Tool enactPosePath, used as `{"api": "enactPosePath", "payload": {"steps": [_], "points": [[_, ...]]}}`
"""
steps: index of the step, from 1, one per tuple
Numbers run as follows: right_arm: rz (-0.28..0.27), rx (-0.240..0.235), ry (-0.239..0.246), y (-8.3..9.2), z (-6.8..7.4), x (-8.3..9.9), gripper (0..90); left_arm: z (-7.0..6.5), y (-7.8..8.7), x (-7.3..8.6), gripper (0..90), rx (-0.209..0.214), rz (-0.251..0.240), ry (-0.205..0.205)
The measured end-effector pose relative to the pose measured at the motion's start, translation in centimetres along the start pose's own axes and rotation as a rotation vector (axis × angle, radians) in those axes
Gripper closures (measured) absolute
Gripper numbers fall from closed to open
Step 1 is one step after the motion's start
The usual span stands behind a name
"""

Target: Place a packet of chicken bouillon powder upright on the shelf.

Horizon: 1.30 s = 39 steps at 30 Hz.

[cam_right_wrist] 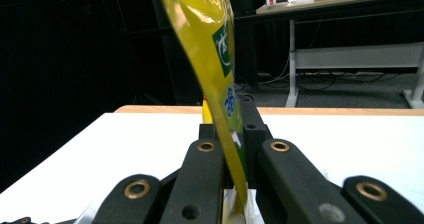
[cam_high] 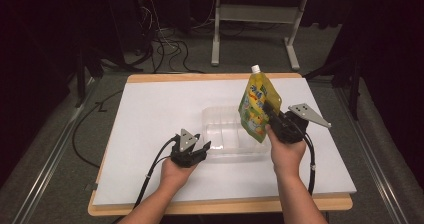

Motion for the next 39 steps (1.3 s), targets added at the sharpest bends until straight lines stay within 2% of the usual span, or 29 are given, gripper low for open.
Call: {"api": "enactPosePath", "payload": {"steps": [15, 30, 39], "points": [[0.015, 0.034, -0.015, -1.2, 0.0, 1.6, 90.0, 0.1, 0.2, -0.2, 61.3, -0.008, -0.011, -0.017], [0.021, 0.054, -0.038, -1.8, 0.3, 2.1, 90.0, -0.3, 0.2, -0.1, 62.8, -0.003, -0.006, -0.038], [0.022, 0.056, -0.034, -1.9, 0.4, 2.3, 90.0, -0.4, 0.2, -0.1, 63.0, -0.001, -0.006, -0.042]]}}
Point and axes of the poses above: each handheld gripper's, and its own axes: y roughly backward along the jaws, x roughly out of its underside, z roughly to its left, the point moved 10 cm from there along -y, roughly forward along the jaws, and after that the axes turned 9 degrees about -z, right-handed, at the moved point
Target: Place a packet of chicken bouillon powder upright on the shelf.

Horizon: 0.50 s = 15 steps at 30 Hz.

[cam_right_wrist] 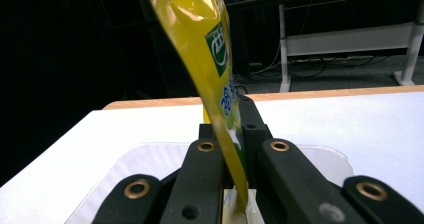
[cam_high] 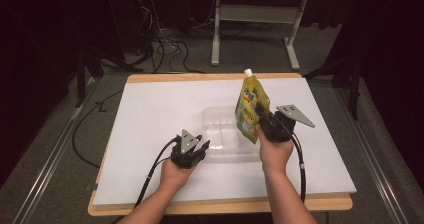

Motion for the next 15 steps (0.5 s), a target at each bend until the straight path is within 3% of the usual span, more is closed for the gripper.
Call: {"api": "enactPosePath", "payload": {"steps": [15], "points": [[0.004, 0.0, 0.01, 0.0, -0.2, 1.5, 90.0, -0.1, 0.0, 0.0, 64.0, 0.002, 0.004, -0.001]]}}
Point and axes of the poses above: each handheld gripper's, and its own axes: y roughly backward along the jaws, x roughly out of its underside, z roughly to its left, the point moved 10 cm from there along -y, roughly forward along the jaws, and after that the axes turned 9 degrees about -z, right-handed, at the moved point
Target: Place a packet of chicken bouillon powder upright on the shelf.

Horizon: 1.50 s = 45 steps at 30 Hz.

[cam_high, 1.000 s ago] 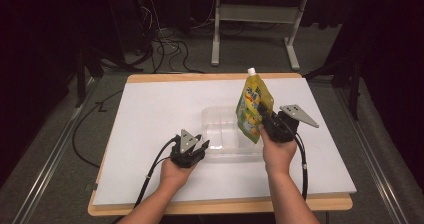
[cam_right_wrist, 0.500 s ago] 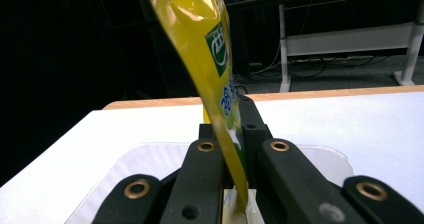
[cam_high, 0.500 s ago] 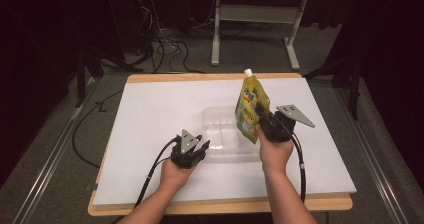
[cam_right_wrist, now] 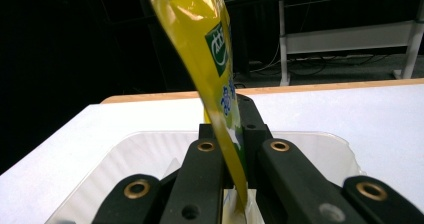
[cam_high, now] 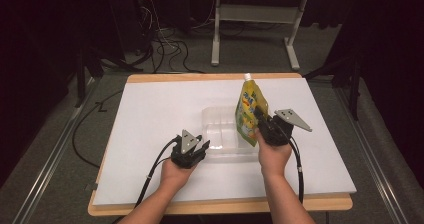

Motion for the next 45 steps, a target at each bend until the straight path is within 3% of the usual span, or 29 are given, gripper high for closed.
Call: {"api": "enactPosePath", "payload": {"steps": [14, 28, 36, 42, 45], "points": [[-0.012, -0.018, 0.006, 0.1, 0.4, 1.2, 90.0, 0.0, 0.4, -0.1, 65.8, 0.006, 0.003, -0.008], [0.008, -0.038, 0.035, 0.2, 0.4, 2.1, 88.6, 0.1, 0.9, -0.2, 65.7, 0.016, -0.001, 0.018], [0.019, -0.051, 0.05, 0.5, 0.1, 2.9, 87.5, -0.2, 0.8, -0.1, 59.5, 0.032, 0.007, 0.026], [0.033, -0.061, 0.074, 0.4, 0.3, 2.9, 84.0, -0.2, 0.9, -0.1, 53.9, 0.034, 0.008, 0.026], [0.056, -0.078, 0.068, 0.4, 0.4, 3.1, 73.5, -0.1, 1.1, -0.2, 50.9, 0.035, 0.004, 0.024]]}}
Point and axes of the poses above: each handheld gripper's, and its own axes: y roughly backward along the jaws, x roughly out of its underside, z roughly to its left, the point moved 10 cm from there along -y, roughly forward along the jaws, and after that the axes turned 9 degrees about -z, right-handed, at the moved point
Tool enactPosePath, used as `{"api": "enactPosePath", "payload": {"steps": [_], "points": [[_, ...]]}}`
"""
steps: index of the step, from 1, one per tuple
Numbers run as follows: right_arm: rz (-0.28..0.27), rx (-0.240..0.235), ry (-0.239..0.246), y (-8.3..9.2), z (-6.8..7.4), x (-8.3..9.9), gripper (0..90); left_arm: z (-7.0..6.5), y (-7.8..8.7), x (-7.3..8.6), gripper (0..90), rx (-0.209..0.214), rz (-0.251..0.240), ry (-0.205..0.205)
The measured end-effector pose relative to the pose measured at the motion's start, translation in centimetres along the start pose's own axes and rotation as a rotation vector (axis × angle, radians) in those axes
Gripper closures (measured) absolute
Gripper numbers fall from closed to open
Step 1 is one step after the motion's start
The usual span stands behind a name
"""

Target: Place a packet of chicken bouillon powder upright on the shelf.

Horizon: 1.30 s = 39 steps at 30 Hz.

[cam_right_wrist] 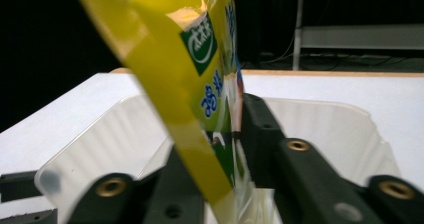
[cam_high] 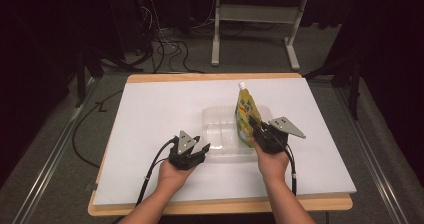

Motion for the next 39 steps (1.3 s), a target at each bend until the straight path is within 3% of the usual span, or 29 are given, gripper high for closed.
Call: {"api": "enactPosePath", "payload": {"steps": [9, 13, 17, 20, 24, 26, 27, 28, 30, 33, 37, 39], "points": [[0.036, -0.092, 0.081, 1.5, 0.8, -0.6, 37.7, 0.3, 1.6, -1.5, 39.5, 0.025, -0.058, 0.044], [0.04, -0.124, 0.097, 3.1, 0.7, -1.1, 31.2, 1.3, 2.7, -1.8, 34.9, 0.005, -0.045, 0.04], [0.032, -0.138, 0.113, 5.3, -0.3, -1.5, 27.9, 3.6, 4.3, -1.7, 33.3, -0.047, -0.023, 0.031], [0.012, -0.126, 0.117, 7.2, -2.0, -1.8, 27.5, 6.0, 6.0, -1.1, 32.8, -0.094, 0.001, 0.036], [0.004, -0.05, 0.122, 9.0, -6.6, -1.6, 27.9, 9.4, 8.5, 1.0, 32.0, -0.168, 0.036, 0.042], [-0.002, -0.001, 0.125, 9.7, -9.4, -0.8, 29.5, 10.8, 9.8, 2.8, 31.1, -0.203, 0.051, 0.036], [-0.009, 0.02, 0.118, 10.1, -10.8, -0.1, 29.5, 11.4, 10.2, 3.5, 31.3, -0.214, 0.071, 0.052], [-0.006, 0.039, 0.093, 10.4, -12.0, 0.7, 29.8, 12.0, 10.5, 3.9, 31.1, -0.225, 0.089, 0.073], [0.03, 0.073, 0.061, 10.6, -13.9, 2.2, 29.2, 12.5, 10.8, 3.8, 29.7, -0.249, 0.077, 0.089], [0.035, 0.093, 0.036, 10.5, -15.0, 2.5, 28.2, 12.0, 10.7, 3.6, 29.6, -0.243, 0.067, 0.101], [0.042, 0.094, 0.05, 9.6, -14.7, 2.5, 27.3, 11.1, 10.8, 3.4, 29.5, -0.242, 0.066, 0.055], [0.044, 0.09, 0.061, 9.3, -14.5, 2.6, 27.9, 11.0, 11.1, 3.6, 29.5, -0.239, 0.072, 0.058]]}}
Point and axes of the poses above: each handheld gripper's, and its own axes: y roughly backward along the jaws, x roughly out of its underside, z roughly to its left, the point moved 10 cm from there along -y, roughly forward along the jaws, and after that the axes turned 9 degrees about -z, right-handed, at the moved point
